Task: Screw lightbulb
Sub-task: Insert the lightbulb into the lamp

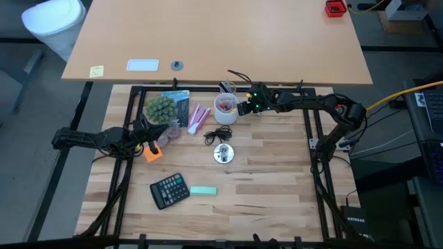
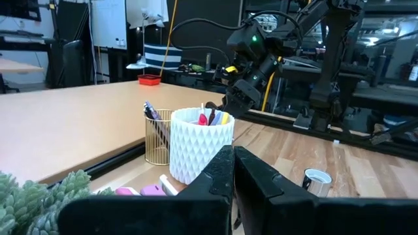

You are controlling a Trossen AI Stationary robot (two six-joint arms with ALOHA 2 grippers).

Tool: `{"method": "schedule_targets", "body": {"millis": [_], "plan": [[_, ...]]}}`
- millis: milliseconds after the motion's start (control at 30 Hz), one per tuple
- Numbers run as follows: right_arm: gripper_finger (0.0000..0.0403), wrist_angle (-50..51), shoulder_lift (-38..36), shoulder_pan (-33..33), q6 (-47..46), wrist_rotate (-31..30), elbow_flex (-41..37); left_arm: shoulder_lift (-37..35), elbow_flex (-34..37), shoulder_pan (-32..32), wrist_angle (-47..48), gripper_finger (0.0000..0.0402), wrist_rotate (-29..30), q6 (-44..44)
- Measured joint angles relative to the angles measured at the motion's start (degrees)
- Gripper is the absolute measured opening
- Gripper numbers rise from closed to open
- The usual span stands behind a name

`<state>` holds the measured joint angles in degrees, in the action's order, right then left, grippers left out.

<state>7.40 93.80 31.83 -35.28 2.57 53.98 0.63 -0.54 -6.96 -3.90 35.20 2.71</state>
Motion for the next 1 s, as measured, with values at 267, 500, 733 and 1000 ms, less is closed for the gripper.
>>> {"method": "schedule_targets", "body": {"millis": [267,500,733,1000], "plan": [[0.0168,-0.02,0.00,0.00,0.00,0.00,0.00,0.00,0.00,0.00,0.00,0.0004,0.00,0.14],[0.0168,-0.04,0.00,0.02,0.01,0.00,0.00,0.02,0.00,-0.01,0.00,0.0004,0.00,0.27],[0.0168,-0.01,0.00,0.02,-0.29,0.00,0.00,0.01,0.00,-0.02,0.00,0.0004,-0.01,0.28],[0.0168,3.82,-0.02,0.07,1.57,-0.56,-0.02,0.02,0.00,-0.02,0.00,0.0004,0.00,0.29]]}}
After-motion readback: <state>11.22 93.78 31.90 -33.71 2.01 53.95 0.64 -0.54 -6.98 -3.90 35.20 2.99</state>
